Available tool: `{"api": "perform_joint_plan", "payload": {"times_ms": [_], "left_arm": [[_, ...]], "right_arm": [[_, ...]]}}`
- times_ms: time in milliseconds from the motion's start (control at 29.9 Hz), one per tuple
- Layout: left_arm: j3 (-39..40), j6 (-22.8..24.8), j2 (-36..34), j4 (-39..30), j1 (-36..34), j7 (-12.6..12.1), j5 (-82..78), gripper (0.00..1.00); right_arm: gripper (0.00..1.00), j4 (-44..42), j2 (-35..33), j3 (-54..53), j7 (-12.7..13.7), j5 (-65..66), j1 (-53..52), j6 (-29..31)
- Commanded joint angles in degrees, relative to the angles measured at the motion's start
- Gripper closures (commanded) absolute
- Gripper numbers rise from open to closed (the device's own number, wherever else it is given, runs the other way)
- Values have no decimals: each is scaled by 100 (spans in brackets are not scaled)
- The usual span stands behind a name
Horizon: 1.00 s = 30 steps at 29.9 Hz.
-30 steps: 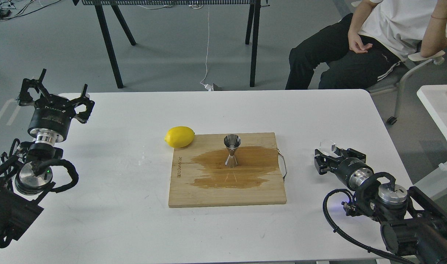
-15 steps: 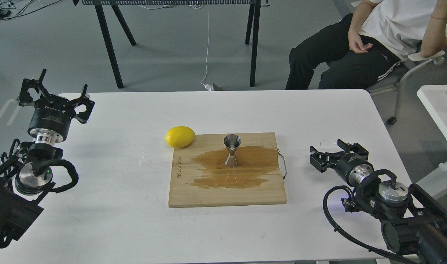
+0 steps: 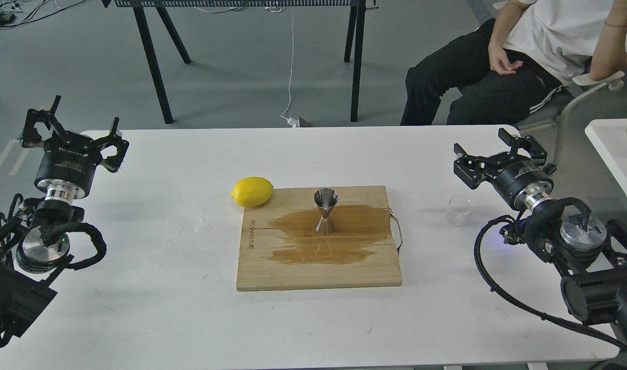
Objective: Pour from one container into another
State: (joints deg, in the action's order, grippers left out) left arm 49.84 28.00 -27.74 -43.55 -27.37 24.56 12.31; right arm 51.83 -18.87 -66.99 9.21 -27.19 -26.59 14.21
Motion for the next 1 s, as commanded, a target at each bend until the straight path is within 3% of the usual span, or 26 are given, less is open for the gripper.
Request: {"api": "perform_joint_plan", "payload": {"times_ms": [0, 301, 735, 969], "left_arm": [[0, 0, -3, 5, -5, -13, -1, 0], [35, 0, 14, 5, -23, -4, -1, 0], [0, -5, -30, -4, -233, -83, -1, 0], [0, -14, -12, -13, -400, -127, -9, 0]], "right_arm": [[1, -137, -99, 2, -7, 362, -390, 424], [0, -287, -90, -16, -69, 644, -900, 503], [0, -322, -90, -42, -95, 644, -909, 1379], [0, -410, -73, -315, -95, 644, -988, 1379]]}}
